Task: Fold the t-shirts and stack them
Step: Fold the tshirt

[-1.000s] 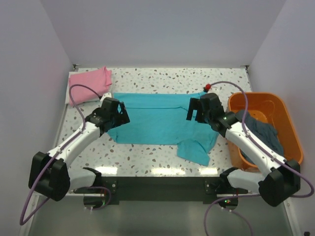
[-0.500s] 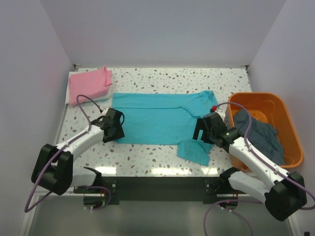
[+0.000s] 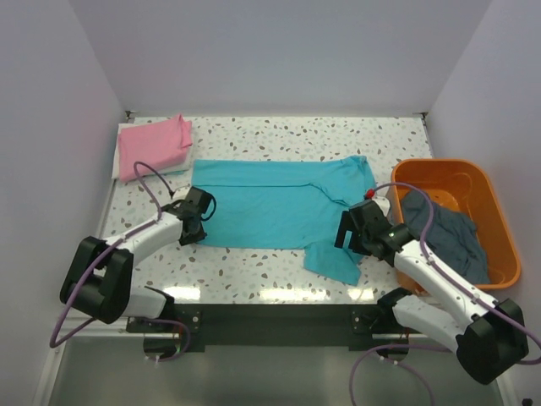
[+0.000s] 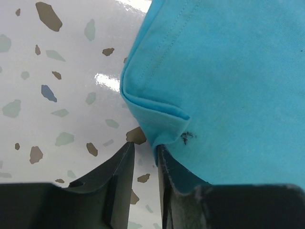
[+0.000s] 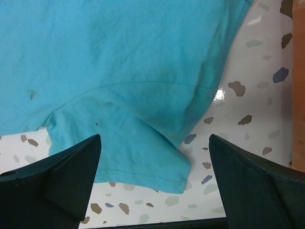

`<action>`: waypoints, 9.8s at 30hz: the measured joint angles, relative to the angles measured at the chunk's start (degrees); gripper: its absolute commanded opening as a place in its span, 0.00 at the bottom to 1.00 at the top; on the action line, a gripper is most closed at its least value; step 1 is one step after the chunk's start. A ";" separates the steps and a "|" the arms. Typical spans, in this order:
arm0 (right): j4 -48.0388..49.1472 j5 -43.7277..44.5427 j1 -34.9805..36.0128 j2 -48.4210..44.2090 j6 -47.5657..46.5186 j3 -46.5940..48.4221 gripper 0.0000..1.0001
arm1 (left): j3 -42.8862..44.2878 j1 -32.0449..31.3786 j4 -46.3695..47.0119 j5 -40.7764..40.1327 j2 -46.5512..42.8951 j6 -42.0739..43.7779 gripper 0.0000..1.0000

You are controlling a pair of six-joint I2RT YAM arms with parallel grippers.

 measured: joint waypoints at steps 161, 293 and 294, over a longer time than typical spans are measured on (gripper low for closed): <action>7.34 -6.19 -4.63 43.87 -1.92 35.30 0.99 | 19.61 5.73 18.10 19.41 19.32 6.64 1.00; 18.67 -4.79 52.00 41.81 2.62 20.50 0.51 | -16.55 -27.36 6.99 17.70 -20.20 -20.65 0.00; 18.69 -4.94 52.02 41.94 2.95 20.50 0.55 | -16.57 -27.36 6.99 17.70 -20.24 -20.74 0.00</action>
